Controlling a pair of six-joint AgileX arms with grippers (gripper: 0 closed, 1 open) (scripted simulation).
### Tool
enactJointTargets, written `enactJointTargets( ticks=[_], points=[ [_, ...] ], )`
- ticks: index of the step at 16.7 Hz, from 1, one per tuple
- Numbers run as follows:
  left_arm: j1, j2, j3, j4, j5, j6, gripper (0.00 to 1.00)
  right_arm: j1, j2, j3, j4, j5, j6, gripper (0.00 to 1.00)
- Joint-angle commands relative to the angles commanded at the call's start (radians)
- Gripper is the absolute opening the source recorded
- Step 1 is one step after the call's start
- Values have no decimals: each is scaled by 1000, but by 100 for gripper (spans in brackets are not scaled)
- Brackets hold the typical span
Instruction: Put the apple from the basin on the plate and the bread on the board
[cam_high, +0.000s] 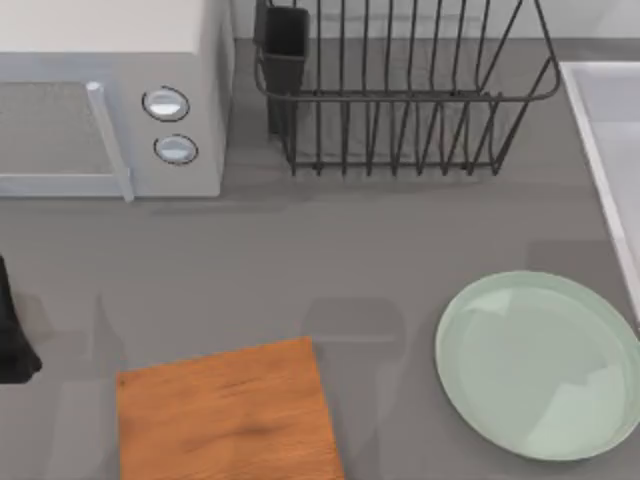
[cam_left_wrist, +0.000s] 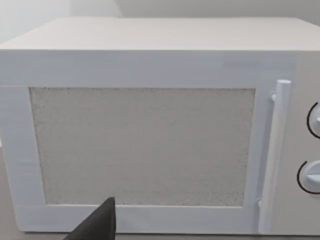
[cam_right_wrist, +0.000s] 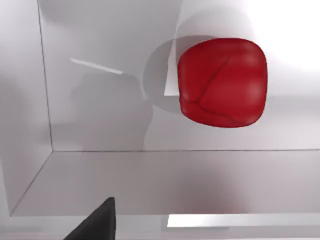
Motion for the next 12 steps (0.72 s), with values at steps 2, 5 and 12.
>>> enactJointTargets(
  ticks=[2, 5, 12],
  points=[
    [0, 0, 0, 0, 0, 0, 100, -12, 76, 55, -39, 0, -12, 100],
    [0, 0, 0, 0, 0, 0, 100, -18, 111, 81, -57, 0, -17, 100],
    [0, 0, 0, 0, 0, 0, 100, -13, 139, 61, -17, 0, -16, 100]
  ],
)
